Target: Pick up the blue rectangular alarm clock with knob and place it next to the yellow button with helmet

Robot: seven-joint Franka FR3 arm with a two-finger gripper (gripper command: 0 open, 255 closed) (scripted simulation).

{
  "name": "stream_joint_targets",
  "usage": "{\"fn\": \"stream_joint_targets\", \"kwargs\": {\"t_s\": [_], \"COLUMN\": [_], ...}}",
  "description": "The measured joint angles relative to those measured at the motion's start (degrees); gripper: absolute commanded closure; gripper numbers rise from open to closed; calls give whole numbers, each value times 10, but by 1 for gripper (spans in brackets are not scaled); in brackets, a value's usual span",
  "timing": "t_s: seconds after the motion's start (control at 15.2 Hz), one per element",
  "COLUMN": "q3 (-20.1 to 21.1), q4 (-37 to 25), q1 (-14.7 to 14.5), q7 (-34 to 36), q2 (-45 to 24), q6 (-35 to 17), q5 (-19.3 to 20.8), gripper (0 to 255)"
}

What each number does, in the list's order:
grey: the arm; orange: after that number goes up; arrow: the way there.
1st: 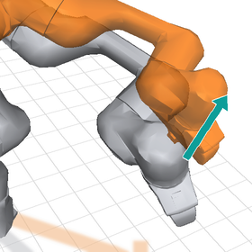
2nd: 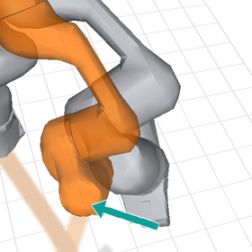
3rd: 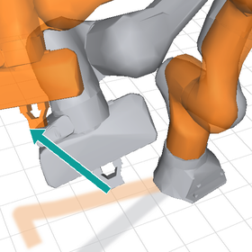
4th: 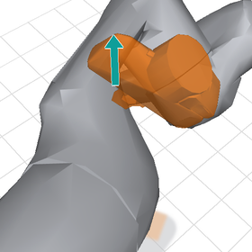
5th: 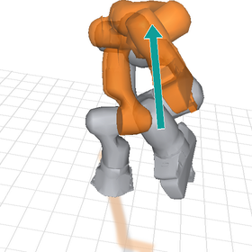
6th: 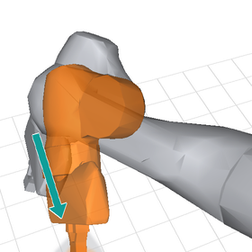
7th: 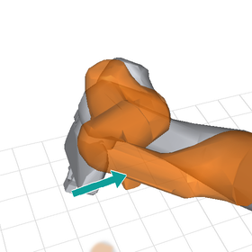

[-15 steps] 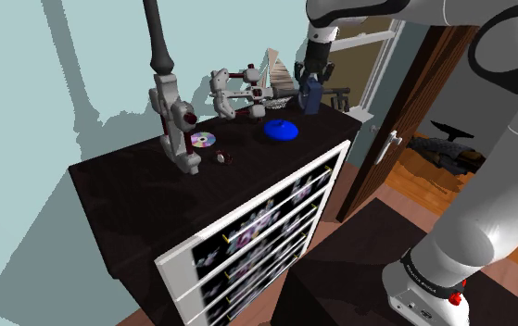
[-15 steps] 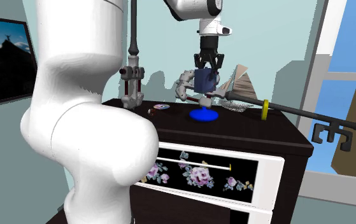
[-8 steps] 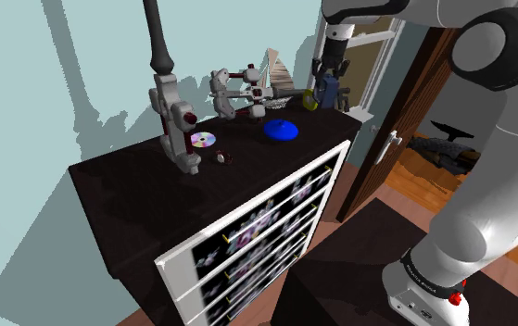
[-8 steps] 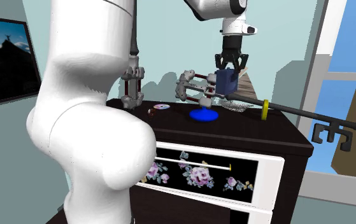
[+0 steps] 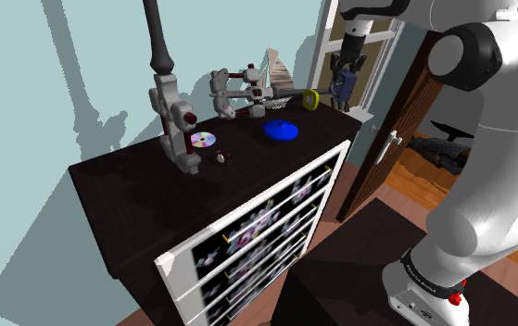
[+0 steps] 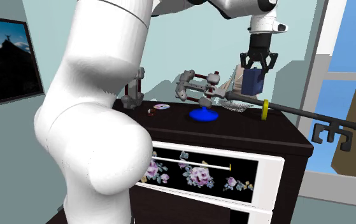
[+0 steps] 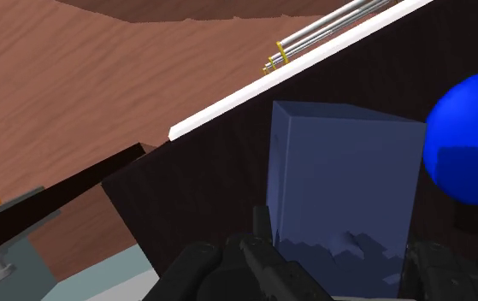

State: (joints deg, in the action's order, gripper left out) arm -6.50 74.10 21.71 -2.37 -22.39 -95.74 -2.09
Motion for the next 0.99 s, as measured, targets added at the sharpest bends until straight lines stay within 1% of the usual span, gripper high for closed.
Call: {"fn": "stream_joint_targets", "kwargs": {"t_s": [0.13,0.4,0.46,0.53,0.66,0.99], "q3": [-6,-13,-14,-14,-14,-15], "q4": [-40,-162,-172,-177,-161,-103], "q1": [18,57,62,64,65,63], "q7": [-22,-61,-65,-68,-71,-72], "q2": [-28,-105,-114,-119,-119,-107], "q6": [12,57,59,59,43,-2], "q5": [-5,-17,-18,-19,-19,-18], "gripper": [255,255,255,255,255,255]}}
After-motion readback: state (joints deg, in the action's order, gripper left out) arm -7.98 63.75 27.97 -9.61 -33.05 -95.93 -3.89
